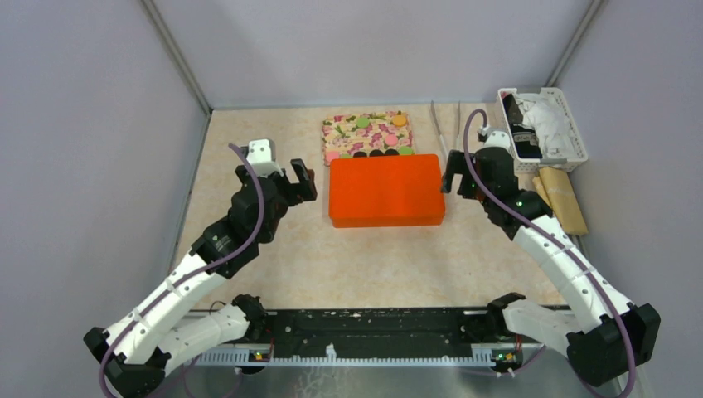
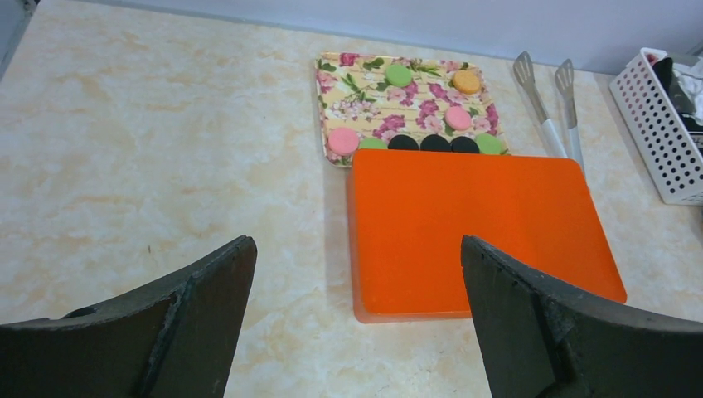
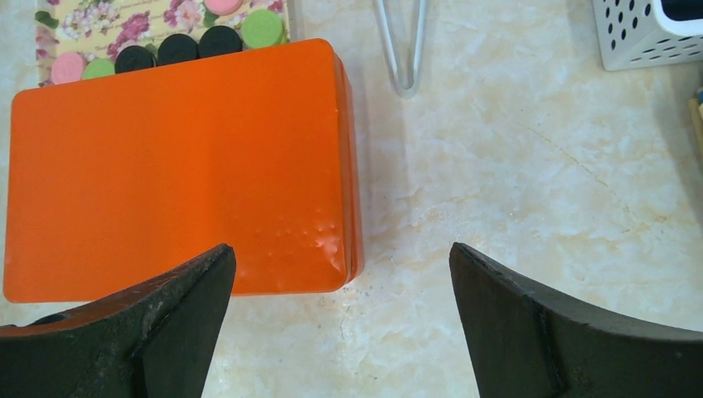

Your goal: Pack the cookies

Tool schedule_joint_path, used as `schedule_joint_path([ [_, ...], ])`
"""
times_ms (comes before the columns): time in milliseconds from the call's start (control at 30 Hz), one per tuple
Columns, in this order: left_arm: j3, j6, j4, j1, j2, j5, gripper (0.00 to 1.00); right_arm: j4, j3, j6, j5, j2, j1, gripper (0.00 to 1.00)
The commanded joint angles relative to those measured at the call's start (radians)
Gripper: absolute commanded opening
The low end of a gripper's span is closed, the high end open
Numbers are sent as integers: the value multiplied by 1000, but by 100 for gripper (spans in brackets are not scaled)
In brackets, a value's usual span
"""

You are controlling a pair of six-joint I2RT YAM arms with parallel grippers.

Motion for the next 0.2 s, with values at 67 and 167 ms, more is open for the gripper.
schedule_joint_path([
  [67,-23,-12,-15,-4,-9,-39,99,-43,33,0,86,5,8,99],
  [167,-26,-16,-23,-4,-12,-46,99,-38,27,7,71,-1,8,99],
])
